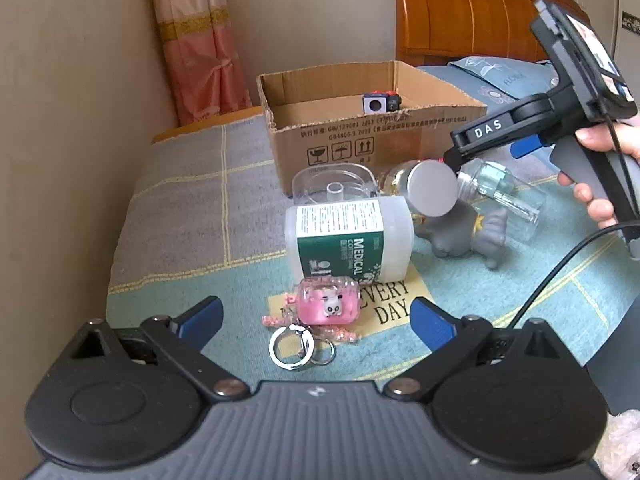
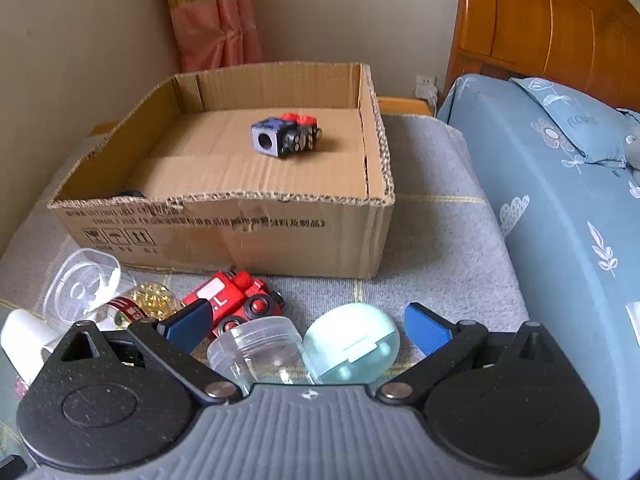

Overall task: Organize rigid objects
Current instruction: 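Move the right tool back toward the clear plastic jar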

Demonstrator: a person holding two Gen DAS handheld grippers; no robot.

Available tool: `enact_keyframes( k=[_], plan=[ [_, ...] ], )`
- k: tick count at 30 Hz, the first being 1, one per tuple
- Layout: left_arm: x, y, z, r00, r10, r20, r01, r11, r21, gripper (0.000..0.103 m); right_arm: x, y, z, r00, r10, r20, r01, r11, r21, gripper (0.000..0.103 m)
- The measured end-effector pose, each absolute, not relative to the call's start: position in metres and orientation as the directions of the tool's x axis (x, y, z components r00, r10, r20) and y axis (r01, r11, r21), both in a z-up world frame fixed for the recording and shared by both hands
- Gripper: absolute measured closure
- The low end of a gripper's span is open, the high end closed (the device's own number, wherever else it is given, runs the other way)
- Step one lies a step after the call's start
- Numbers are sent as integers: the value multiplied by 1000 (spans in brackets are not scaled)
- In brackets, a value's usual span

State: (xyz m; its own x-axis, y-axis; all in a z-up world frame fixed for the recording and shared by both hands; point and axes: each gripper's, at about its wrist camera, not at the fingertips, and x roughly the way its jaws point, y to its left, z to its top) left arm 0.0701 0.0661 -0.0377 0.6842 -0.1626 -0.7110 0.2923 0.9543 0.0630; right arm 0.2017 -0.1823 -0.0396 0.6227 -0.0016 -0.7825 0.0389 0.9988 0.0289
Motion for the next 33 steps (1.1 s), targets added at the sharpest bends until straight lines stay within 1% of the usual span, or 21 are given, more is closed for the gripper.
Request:
enact_keyframes(
  k=[8,13,19,23,27,31,33],
  plan=[
    [72,70,-44,671,-171,-721,295,954,48,4,177,-179,-47,608,-27,-793,-2,999,-35,0],
    [70,69,-46,666,-180,-724,304,952,43,4,150,-183,-51,607,-83,-791,-11,994,-112,0],
    [72,69,-55,652,-181,-736,306,951,38,4,122,-194,-55,622,-139,-771,8,985,-171,0],
    [74,71,-63,644,-180,-744,305,952,33,4,105,-202,-59,628,-146,-764,35,986,-160,0],
    [79,74,-73,623,-182,-760,301,953,18,4,98,-214,-69,625,-98,-775,44,995,-90,0],
    [85,78,-83,607,-191,-771,287,958,-11,4,95,-215,-78,612,-77,-787,40,997,-66,0],
    [85,79,-85,613,-198,-765,277,960,-26,2,93,-216,-79,618,-60,-784,41,998,-44,0]
  ],
)
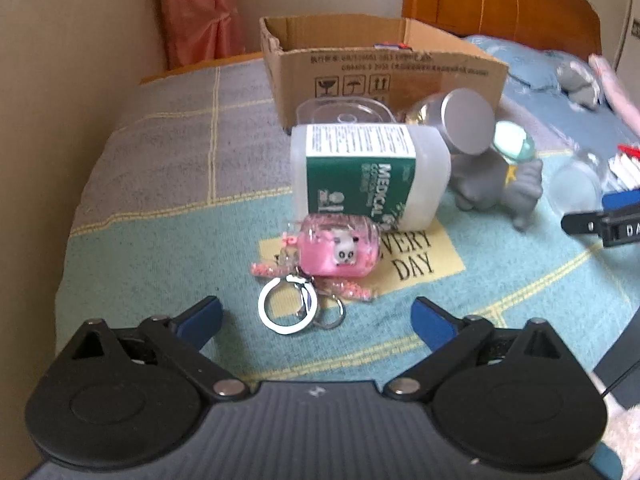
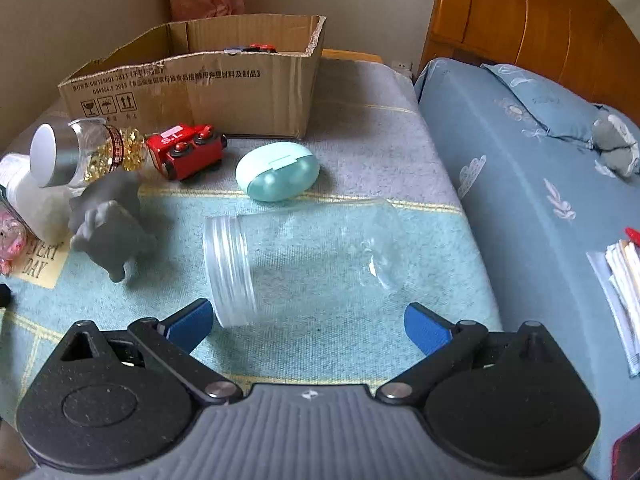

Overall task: Organize rigid objects
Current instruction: 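Move the right tool back toward the clear plastic jar, then grasp the clear jar with the right gripper while the left grasps the pink keychain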

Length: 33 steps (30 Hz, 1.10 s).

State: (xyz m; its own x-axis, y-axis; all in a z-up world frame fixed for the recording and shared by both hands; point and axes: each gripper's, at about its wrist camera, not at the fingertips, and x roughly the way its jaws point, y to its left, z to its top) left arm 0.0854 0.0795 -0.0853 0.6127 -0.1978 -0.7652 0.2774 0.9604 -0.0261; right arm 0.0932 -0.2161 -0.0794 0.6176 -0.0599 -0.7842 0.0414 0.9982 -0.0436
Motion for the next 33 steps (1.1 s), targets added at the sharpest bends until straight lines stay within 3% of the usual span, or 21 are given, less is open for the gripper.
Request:
enact_keyframes(
  k=[14,19,21,25,33],
  plan=[
    [88,72,-87,661,-154,-735,219,976,-7,1,83,-221,-83,687,-25,-726,14,1000,-21,0],
    [86,63,-76,714,-160,-681,236,972,19,1,83,-222,-84,698,-17,-716,3,1000,-21,0],
    [90,60,-76,713,-166,-681,236,972,10,4,82,-222,-85,706,-15,-708,0,1000,-21,0],
    [99,57,-79,712,-151,-686,221,975,14,26,80,-222,-85,716,-12,-698,-4,1000,-21,0],
    [102,57,-82,708,-145,-691,201,980,0,35,82,-222,-83,710,-1,-704,-22,999,-25,0]
  ],
)
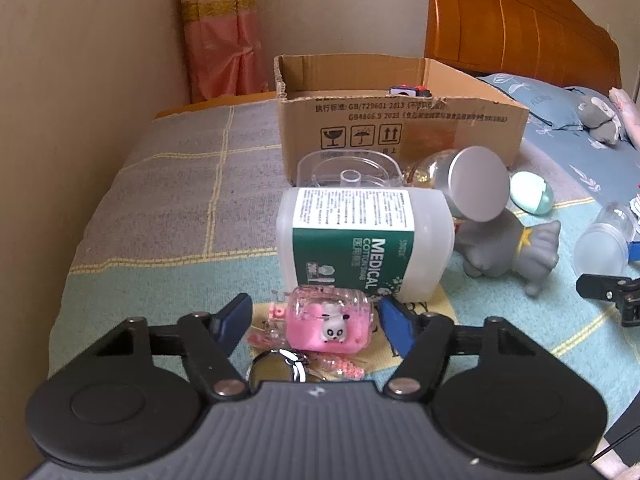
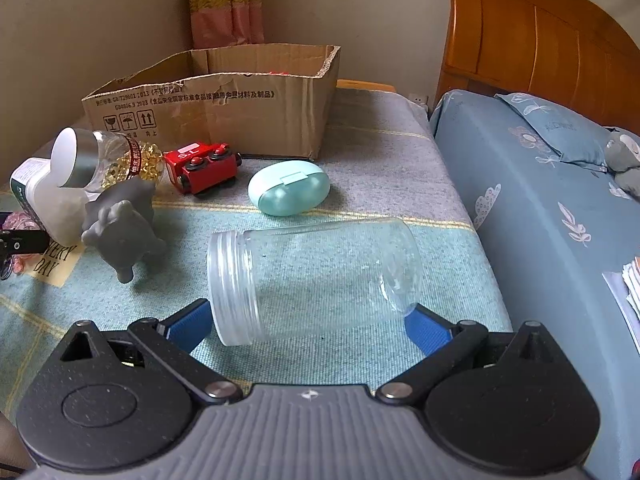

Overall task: Organize rigid objects
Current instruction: 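Grasp the clear jar with the right gripper while the left grasps the pink keychain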

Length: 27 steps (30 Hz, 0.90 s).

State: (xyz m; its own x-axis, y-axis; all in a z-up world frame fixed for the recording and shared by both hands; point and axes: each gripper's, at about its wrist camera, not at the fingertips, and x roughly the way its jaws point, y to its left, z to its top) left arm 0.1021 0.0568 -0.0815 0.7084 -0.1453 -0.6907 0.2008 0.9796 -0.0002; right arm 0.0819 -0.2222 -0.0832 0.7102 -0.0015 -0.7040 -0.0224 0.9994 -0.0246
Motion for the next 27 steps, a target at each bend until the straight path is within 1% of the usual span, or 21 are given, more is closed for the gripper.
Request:
enact_keyframes(
  k=[3,5,8,16,23,24,26,27],
  plan=[
    [103,55,-82,706,-150,-692,210,978,2,36,82,-223,-79,718,10,-696,-41,999,-28,0],
    [105,54,-84,693,-170,-701,227,974,-12,46,82,-223,-75,722,19,-691,-50,998,-26,0],
    [104,56,-84,693,-179,-699,240,971,-11,51,83,-222,-71,729,18,-684,-52,998,-30,0],
    [99,76,-82,677,-157,-719,215,977,-10,51,84,-223,-63,727,47,-685,-110,993,-49,0],
    [97,71,-82,676,-132,-725,173,985,-18,49,91,-228,-64,708,80,-702,-130,991,-18,0],
    [97,71,-81,674,-131,-727,171,985,-19,47,92,-228,-64,703,88,-705,-134,991,-10,0],
    [97,70,-80,673,-127,-729,169,986,-16,35,95,-228,-64,699,90,-709,-135,991,-8,0],
    [96,69,-79,677,-122,-726,166,986,-10,34,96,-228,-64,697,89,-711,-137,991,-10,0]
  ],
)
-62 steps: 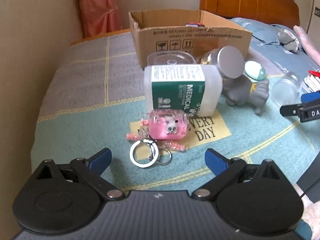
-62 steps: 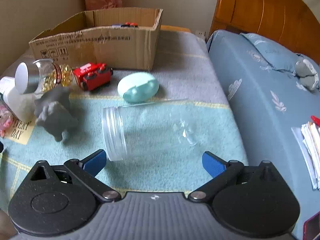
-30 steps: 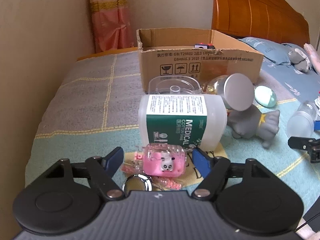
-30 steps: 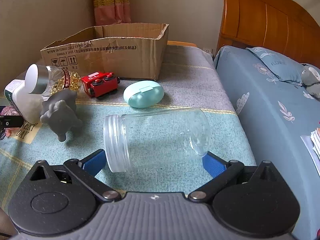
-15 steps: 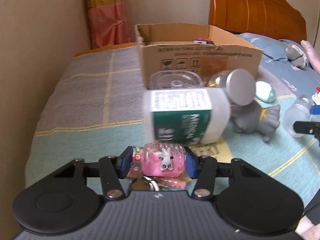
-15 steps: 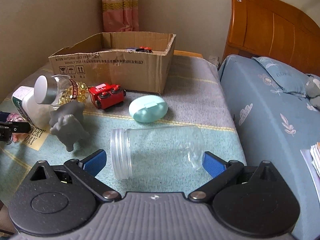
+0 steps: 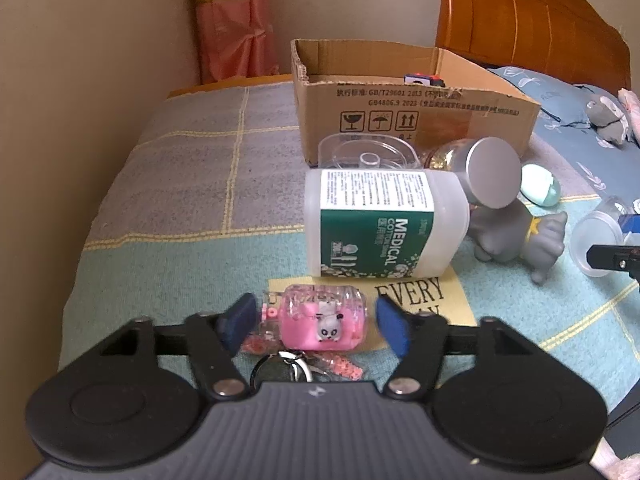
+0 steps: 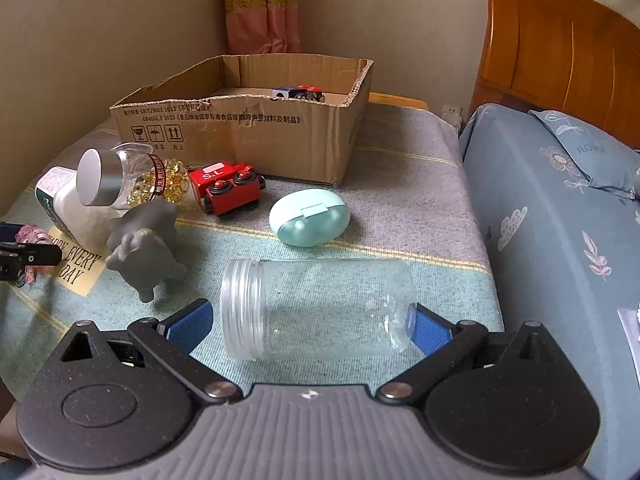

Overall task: Organize rigid objects
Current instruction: 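Grasp the clear jar with the right gripper while the left grasps the pink keychain, then carry both items over the box and open both grippers to drop them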

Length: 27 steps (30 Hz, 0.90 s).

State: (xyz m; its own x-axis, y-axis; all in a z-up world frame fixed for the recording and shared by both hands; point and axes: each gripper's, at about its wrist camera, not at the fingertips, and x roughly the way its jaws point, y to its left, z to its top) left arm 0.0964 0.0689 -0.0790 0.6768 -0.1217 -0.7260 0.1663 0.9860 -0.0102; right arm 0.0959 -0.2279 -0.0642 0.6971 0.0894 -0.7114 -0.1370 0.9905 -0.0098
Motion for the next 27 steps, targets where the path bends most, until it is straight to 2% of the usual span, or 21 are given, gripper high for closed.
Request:
enact_keyframes(
  k=[6,11,14,27],
  plan=[
    [95,70,-76,675,-118,-728,154,988,-17,35,98,-224,-62,700,82,-709,-137,990,-21,0],
    [99,73,-81,663,-121,-738,147,989,-30,51,99,-220,-60,700,79,-710,-141,990,-29,0],
    [102,74,-79,655,-126,-745,156,987,-29,51,101,-219,-59,691,64,-720,-135,990,-41,8],
    [98,87,-37,613,-168,-772,279,960,12,52,99,-215,-32,656,136,-743,-275,959,-66,10]
  ],
)
